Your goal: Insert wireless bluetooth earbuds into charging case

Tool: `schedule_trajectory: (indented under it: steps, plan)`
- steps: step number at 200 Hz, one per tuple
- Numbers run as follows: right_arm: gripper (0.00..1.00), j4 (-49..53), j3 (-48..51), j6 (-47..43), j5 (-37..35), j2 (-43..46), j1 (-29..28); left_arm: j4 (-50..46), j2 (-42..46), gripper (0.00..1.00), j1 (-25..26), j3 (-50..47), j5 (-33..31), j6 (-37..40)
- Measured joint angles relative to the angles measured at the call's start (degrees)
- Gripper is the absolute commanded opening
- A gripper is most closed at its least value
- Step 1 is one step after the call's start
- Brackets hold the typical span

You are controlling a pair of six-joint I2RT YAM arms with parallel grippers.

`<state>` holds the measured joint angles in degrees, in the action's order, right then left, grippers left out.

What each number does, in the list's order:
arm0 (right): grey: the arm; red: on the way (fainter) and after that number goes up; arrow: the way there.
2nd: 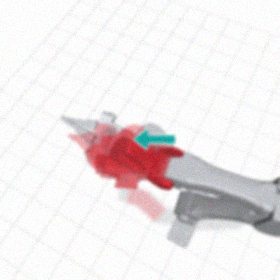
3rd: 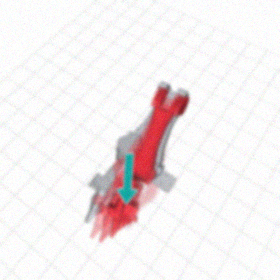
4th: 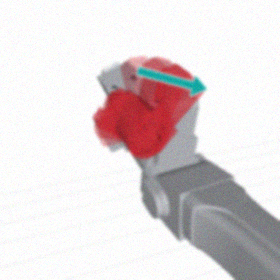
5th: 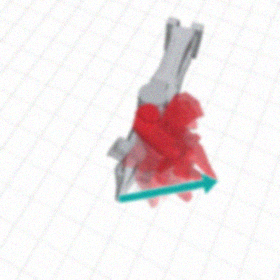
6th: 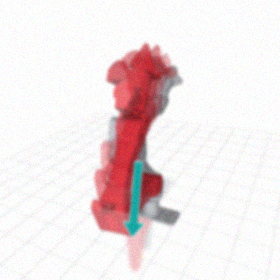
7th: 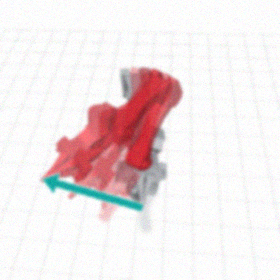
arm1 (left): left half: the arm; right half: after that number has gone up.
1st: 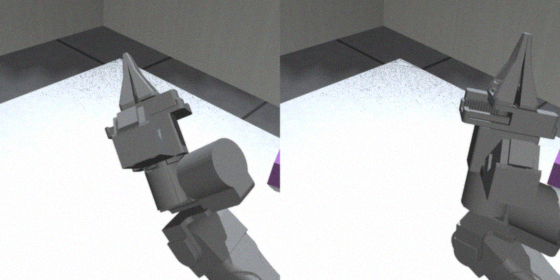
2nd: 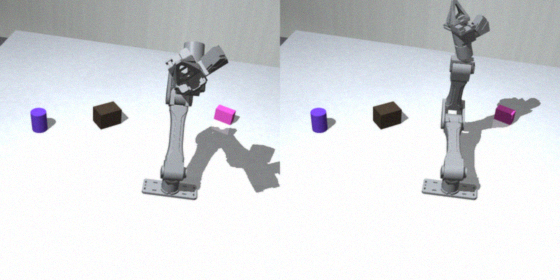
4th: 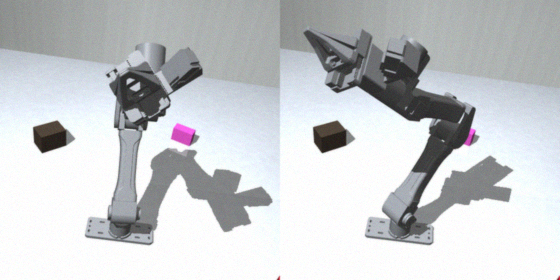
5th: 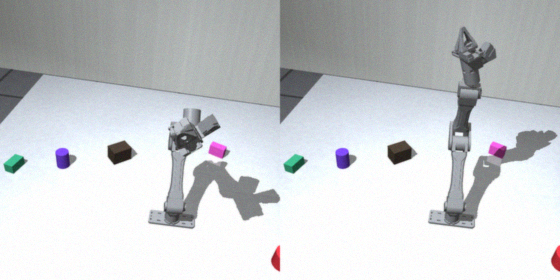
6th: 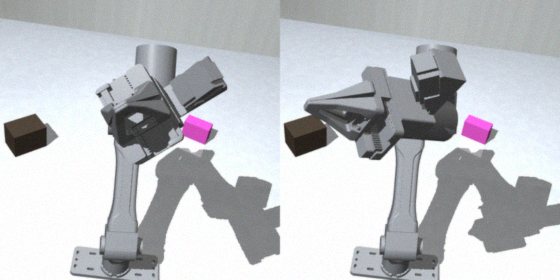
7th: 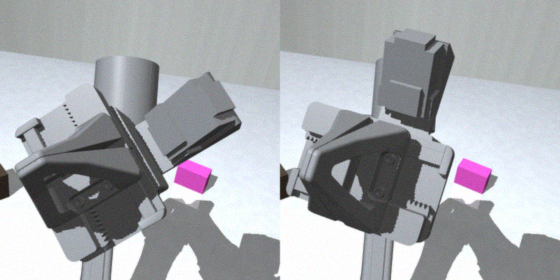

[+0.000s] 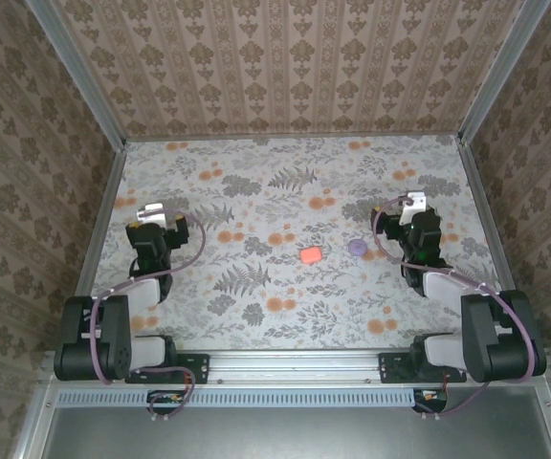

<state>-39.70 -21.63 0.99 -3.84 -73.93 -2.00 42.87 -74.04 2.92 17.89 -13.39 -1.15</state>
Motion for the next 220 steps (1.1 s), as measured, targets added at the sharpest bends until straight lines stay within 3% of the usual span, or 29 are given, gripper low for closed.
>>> schedule_trajectory:
  steps: [53,67,104,220]
  plan:
    - [1.00,-8.35,0.74,-0.68,1.38,-9.49,0.00,14.08,-13.38,1.00,2.62,-2.34,-1.84,2.82]
    - [1.00,-10.03,0.72,-0.87,1.73,-12.94,0.00,11.96,-14.95,1.00,3.39,-0.52,-1.75,3.37]
    - [1.00,-9.22,0.15,-0.68,3.06,-13.79,1.03,10.01,-14.62,1.00,-0.46,3.41,0.04,2.84]
    - [1.00,-8.96,-0.92,0.50,3.48,-13.79,2.19,8.98,-14.60,1.00,-0.39,3.41,1.20,2.64]
